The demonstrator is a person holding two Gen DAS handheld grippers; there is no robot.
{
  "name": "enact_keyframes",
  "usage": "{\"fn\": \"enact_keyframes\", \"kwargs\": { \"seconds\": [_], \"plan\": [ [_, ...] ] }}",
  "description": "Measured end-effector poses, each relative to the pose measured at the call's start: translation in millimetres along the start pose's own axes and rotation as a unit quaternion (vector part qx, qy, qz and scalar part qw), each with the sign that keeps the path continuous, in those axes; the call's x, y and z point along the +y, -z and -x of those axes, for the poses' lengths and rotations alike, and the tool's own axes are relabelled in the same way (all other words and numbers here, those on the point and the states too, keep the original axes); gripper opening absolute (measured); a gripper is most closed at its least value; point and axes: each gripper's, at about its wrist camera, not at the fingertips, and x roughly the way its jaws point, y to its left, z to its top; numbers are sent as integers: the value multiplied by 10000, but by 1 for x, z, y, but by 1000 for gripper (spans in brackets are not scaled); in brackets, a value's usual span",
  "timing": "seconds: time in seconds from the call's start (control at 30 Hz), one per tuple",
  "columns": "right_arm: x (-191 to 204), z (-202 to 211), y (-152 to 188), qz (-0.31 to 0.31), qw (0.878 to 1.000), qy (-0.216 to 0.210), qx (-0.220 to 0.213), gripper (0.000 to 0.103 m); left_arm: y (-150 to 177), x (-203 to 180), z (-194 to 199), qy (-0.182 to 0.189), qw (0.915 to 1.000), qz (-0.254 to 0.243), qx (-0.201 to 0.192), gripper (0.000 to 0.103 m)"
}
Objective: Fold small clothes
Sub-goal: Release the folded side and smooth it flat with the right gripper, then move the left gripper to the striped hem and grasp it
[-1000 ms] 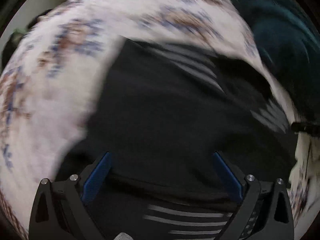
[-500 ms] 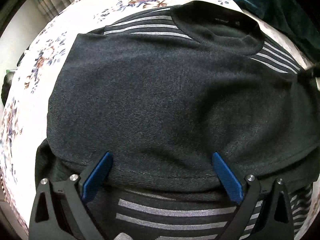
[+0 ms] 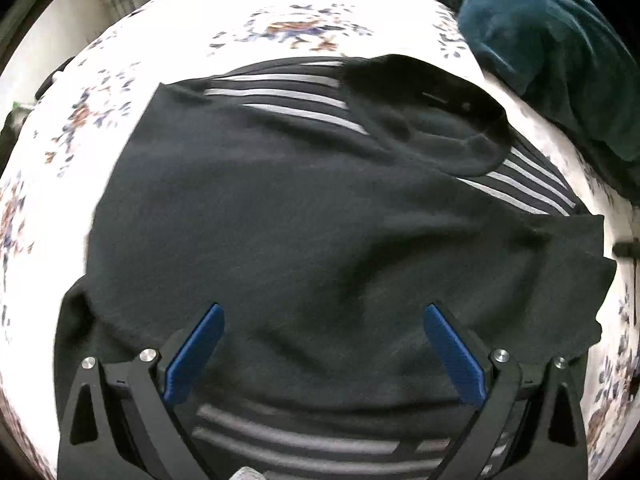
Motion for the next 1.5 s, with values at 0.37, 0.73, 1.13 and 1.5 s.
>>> {"fn": "enact_keyframes", "kwargs": {
  "seconds": [0.37,0.73,1.13,1.5],
  "plan": [
    [57,-45,14,1347,9867,875,258,0,15,-20,-11,-396,9982,-439,-57,103],
    [73,-43,-11,1345,9886,219,635,34,8,-3,-10,-565,9981,-234,13,103],
    [93,-18,-8,1967,9796,413,-25,3,0,-3,-2,-601,9981,-79,-73,103],
    [30,11,8,39,9978,606,-247,30,-17,-38,0,-415,9981,-393,-222,103]
  ]
}}
